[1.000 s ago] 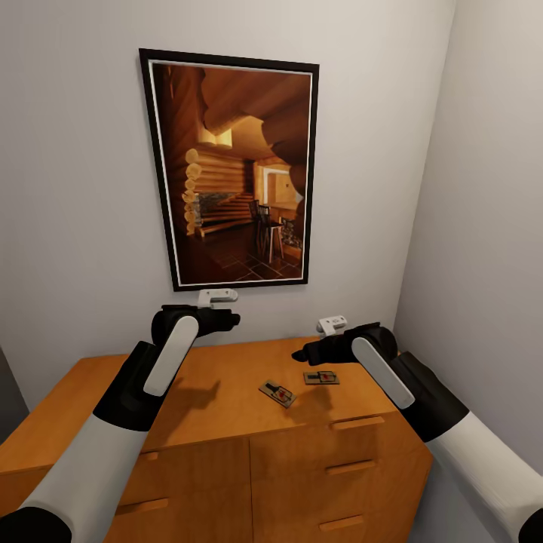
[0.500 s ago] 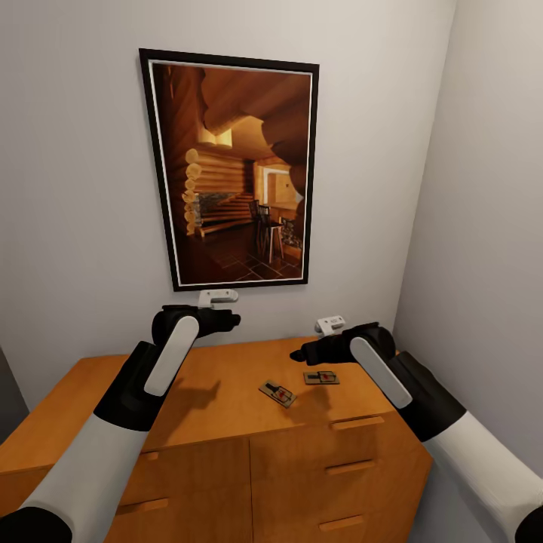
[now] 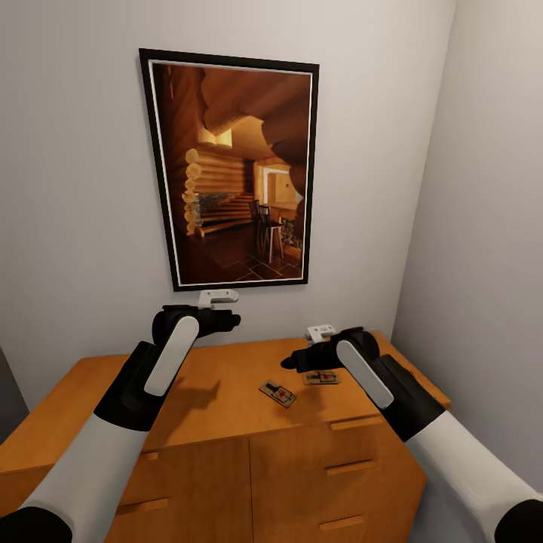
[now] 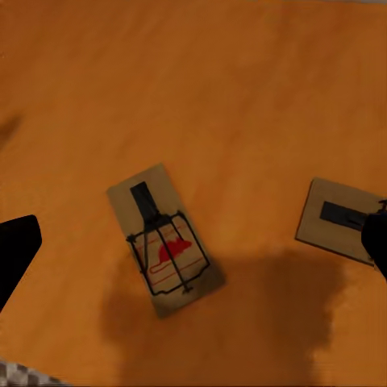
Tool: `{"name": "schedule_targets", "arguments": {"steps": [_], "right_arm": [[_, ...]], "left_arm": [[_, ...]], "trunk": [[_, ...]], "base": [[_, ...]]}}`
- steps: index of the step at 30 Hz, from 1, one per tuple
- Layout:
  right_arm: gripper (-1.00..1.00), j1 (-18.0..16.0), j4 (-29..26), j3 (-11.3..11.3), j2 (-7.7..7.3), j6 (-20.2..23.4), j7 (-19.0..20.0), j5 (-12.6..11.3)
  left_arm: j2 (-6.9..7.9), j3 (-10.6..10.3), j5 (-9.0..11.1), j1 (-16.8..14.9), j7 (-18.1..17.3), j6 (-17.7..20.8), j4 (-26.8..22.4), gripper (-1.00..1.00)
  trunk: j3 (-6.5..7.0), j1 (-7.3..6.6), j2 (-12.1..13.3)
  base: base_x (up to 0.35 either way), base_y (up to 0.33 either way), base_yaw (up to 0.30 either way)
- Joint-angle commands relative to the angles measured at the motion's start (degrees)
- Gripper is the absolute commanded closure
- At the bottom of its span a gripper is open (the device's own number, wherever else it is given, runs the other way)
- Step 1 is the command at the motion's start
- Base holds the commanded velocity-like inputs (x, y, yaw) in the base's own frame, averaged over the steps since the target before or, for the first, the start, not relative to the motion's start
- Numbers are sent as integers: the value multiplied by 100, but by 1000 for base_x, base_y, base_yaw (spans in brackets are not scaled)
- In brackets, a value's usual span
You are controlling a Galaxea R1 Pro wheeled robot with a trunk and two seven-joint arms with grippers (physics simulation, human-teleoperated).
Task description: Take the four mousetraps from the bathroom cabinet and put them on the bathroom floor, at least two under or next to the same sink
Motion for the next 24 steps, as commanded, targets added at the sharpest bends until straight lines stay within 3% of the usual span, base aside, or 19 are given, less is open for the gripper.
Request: {"name": "schedule_targets", "arguments": {"steps": [1,9,24], "right_arm": [[-100,-7,28,14,39,7,-66,-47],[-100,-7,124,16,191,7,-95,-7],[-100,-7,139,18,236,7,-105,2]], "left_arm": [[0,-4,57,-6,60,11,-4,-100],[1,-4,57,-6,60,16,-4,-100],[3,-4,57,-6,60,19,-4,-100]], "trunk": [[-8,0,-5],[-8,0,-5],[-8,0,-5]], "base": [[0,0,0],[0,0,0],[0,0,0]]}}
